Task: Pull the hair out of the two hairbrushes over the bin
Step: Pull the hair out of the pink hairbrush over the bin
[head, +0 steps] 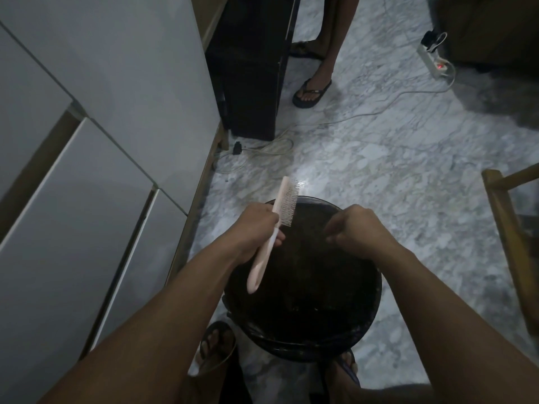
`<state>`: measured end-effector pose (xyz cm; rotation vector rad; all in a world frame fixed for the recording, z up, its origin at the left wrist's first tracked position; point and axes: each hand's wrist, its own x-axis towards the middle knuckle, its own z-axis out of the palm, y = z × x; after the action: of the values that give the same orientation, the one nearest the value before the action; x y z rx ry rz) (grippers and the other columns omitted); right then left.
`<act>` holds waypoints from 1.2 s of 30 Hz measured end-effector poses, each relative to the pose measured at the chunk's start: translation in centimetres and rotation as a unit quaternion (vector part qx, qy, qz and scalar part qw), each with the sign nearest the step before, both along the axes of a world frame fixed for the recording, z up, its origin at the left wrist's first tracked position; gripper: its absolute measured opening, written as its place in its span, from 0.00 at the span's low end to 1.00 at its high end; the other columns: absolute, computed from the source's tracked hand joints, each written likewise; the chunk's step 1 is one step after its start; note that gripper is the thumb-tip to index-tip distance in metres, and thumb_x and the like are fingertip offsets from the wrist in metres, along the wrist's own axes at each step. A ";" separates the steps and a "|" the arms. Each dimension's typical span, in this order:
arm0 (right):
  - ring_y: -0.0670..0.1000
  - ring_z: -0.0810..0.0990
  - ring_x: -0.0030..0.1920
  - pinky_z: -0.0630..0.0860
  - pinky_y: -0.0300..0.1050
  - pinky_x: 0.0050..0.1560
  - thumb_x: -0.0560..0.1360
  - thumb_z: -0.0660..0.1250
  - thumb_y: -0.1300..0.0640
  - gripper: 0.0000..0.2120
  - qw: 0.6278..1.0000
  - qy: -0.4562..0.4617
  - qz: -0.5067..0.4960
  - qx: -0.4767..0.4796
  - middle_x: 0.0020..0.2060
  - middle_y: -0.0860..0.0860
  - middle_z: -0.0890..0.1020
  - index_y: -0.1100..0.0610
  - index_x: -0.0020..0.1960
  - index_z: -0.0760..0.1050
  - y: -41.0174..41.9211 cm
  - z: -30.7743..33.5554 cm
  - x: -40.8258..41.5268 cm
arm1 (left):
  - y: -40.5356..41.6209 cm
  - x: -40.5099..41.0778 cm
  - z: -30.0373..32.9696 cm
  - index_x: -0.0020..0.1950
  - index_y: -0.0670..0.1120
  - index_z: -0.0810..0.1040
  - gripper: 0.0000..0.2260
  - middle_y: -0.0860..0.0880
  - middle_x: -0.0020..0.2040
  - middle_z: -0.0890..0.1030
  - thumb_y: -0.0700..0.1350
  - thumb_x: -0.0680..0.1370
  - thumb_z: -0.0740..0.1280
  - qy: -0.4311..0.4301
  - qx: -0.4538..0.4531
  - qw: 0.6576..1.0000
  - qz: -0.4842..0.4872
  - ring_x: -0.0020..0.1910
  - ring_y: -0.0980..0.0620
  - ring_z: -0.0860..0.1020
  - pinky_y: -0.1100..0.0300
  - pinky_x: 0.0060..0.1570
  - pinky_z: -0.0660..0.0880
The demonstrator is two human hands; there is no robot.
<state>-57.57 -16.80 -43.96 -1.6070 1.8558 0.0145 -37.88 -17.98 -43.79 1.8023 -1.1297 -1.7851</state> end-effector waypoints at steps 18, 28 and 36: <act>0.49 0.75 0.34 0.74 0.42 0.36 0.79 0.61 0.59 0.12 0.984 -0.149 -0.027 0.089 0.30 0.49 0.76 0.59 0.41 0.80 1.0 -0.2 0.4 | 0.5 0.9 0.6 0.71 0.41 0.72 0.17 0.39 0.58 0.78 0.39 0.83 0.57 -0.026 -0.107 0.994 -0.002 0.37 0.53 0.80 0.65 0.27 0.75; 0.51 0.80 0.58 0.77 0.46 0.56 0.74 0.70 0.60 0.21 0.978 -0.185 -0.095 0.032 0.61 0.53 0.80 0.57 0.66 0.75 3.3 -0.5 0.8 | 2.4 0.9 2.4 0.57 0.42 0.79 0.15 0.41 0.54 0.81 0.29 0.73 0.69 0.065 -0.061 0.996 0.002 0.38 0.49 0.84 0.60 0.31 0.78; 0.57 0.82 0.55 0.79 0.55 0.53 0.73 0.64 0.70 0.19 0.940 -0.262 -0.208 0.067 0.57 0.54 0.80 0.56 0.61 0.75 3.8 4.3 1.1 | 4.1 0.6 3.3 0.54 0.39 0.77 0.11 0.38 0.55 0.79 0.28 0.74 0.67 0.077 -0.030 0.997 -0.009 0.41 0.46 0.84 0.47 0.39 0.82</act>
<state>-56.51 -13.04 -39.69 -0.9731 1.6802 -0.4242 -37.32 -13.92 -40.51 1.5951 -1.1275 -1.8455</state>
